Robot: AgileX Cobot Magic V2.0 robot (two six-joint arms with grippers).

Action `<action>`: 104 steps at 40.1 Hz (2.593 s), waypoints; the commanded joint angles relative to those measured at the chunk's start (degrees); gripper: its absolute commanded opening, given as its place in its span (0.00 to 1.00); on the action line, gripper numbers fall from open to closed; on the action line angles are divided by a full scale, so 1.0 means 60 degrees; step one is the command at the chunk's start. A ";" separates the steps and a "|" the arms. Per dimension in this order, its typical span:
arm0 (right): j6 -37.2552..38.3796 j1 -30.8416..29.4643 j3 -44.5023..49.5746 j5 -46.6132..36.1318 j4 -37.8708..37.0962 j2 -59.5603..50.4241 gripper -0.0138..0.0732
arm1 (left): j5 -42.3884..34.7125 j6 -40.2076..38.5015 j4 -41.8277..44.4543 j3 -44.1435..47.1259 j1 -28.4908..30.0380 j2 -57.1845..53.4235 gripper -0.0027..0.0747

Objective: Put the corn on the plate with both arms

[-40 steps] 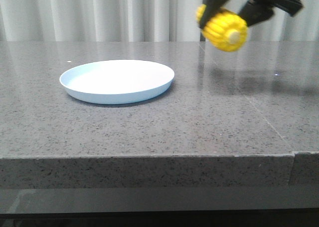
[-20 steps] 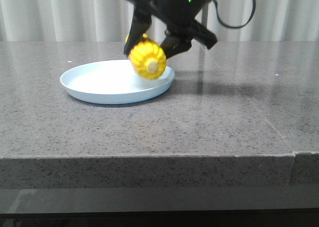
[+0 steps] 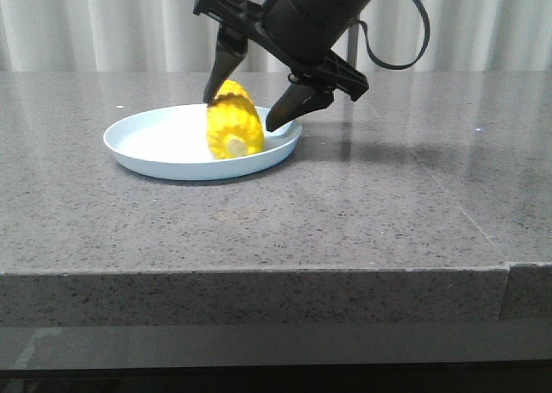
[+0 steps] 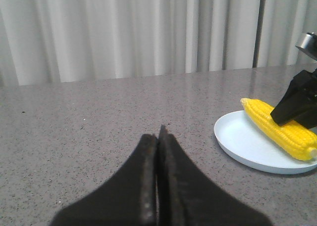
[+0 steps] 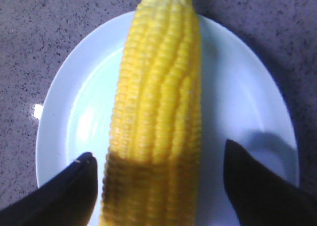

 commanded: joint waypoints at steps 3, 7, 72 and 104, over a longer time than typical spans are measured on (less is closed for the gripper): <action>0.0003 -0.0013 -0.0321 -0.0369 0.0404 -0.0613 0.88 | -0.0744 -0.0091 0.0028 -0.0231 0.0003 0.0112 0.01; 0.0003 -0.0025 -0.0321 -0.0275 0.0370 -0.0966 0.88 | -0.0744 -0.0091 0.0028 -0.0231 0.0003 0.0112 0.01; -0.0007 -0.3029 0.9388 -0.2018 -0.5304 -1.3717 0.06 | -0.0744 -0.0091 0.0028 -0.0231 0.0003 0.0112 0.01; -0.0007 -0.3029 1.0279 -0.1925 -0.5304 -1.5885 0.06 | -0.0744 -0.0091 0.0028 -0.0231 0.0003 0.0112 0.01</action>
